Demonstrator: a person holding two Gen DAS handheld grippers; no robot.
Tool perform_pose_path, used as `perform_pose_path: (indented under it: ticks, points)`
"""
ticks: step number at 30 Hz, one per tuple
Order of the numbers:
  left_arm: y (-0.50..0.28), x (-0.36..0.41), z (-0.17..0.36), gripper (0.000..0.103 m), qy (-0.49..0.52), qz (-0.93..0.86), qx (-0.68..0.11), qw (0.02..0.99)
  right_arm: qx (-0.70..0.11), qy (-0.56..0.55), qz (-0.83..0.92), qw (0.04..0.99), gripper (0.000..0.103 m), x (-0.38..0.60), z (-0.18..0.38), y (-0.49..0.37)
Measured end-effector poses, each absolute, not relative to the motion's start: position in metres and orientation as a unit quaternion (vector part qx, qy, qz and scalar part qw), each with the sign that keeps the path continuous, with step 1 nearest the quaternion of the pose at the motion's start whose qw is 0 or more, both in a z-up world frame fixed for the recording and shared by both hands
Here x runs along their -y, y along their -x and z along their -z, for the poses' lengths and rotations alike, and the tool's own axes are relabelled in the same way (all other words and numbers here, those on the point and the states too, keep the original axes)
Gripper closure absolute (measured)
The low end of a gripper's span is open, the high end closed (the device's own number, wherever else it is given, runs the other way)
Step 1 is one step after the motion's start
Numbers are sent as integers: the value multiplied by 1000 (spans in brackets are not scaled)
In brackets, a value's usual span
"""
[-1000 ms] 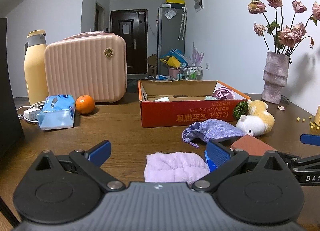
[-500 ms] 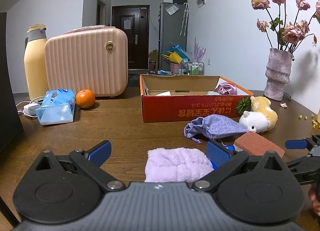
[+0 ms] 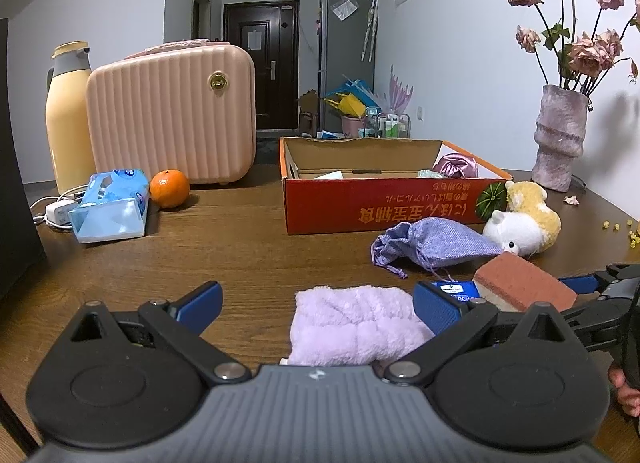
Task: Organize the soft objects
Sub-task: 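Grasp the pink sponge with the right gripper while the left approaches the lavender headband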
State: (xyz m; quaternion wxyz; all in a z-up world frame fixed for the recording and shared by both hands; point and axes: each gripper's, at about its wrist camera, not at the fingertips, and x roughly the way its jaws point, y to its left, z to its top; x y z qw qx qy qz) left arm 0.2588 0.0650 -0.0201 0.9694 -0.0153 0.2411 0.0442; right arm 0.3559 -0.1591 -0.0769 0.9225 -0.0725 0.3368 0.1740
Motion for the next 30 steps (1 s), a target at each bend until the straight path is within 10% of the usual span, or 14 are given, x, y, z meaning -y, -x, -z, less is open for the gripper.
perform_pose_path:
  ticks: [8,30]
  points:
    - [-259,-65,20,0,15,-45,-242,969,-328,60,-198,922,31,160,75,-350]
    - [-260,-65,21,0,17,-44,-242,969,-224,27,-160,961,32,180,44,-311]
